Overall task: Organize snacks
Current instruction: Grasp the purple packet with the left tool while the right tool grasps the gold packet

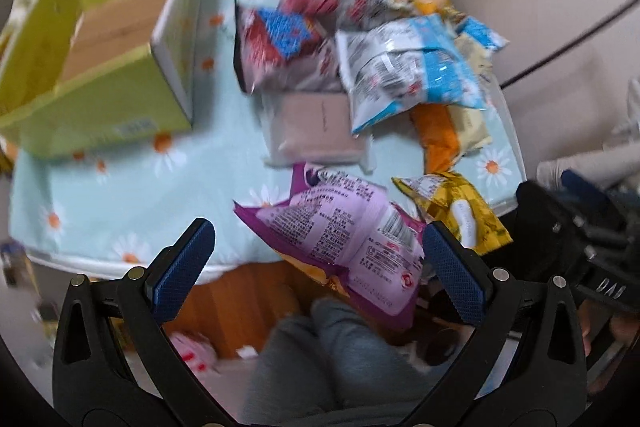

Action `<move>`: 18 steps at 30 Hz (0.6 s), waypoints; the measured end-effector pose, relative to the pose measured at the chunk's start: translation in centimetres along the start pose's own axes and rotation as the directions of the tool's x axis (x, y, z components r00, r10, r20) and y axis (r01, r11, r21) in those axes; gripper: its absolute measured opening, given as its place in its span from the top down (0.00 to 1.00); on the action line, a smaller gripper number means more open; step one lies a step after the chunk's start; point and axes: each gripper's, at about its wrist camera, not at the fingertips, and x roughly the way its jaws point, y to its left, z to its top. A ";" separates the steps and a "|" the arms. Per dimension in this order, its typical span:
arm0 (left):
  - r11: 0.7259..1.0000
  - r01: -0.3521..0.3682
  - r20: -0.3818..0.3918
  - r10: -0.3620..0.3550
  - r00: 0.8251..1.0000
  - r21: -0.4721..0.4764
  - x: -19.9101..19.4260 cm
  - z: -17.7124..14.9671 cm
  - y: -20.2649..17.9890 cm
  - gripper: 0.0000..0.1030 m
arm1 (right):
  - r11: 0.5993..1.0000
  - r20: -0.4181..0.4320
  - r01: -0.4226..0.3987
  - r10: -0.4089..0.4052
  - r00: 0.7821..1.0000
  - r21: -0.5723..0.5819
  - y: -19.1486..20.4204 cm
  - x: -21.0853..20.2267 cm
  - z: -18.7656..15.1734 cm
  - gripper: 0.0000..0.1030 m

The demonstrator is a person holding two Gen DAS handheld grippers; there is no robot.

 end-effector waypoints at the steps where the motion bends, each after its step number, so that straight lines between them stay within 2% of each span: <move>1: 1.000 0.010 -0.010 -0.010 1.000 -0.016 0.4 -0.1 0.1 0.01 | 1.000 -0.015 -0.009 0.009 1.000 -0.003 0.0 0.7 -0.1 0.01; 7: 0.993 0.025 -0.077 -0.035 0.996 -0.118 3.9 -0.6 0.4 0.01 | 0.996 -0.112 -0.090 0.091 0.990 0.011 -0.7 5.0 -0.4 0.01; 15: 0.974 0.043 -0.096 -0.066 0.993 -0.222 6.7 -0.6 0.8 0.01 | 0.981 -0.236 -0.188 0.194 0.952 0.047 -1.8 9.2 -0.8 0.06; 18: 0.964 0.068 -0.098 -0.096 0.991 -0.259 7.6 -0.7 0.9 0.08 | 0.977 -0.265 -0.208 0.213 0.941 0.047 -1.8 10.2 -0.8 0.11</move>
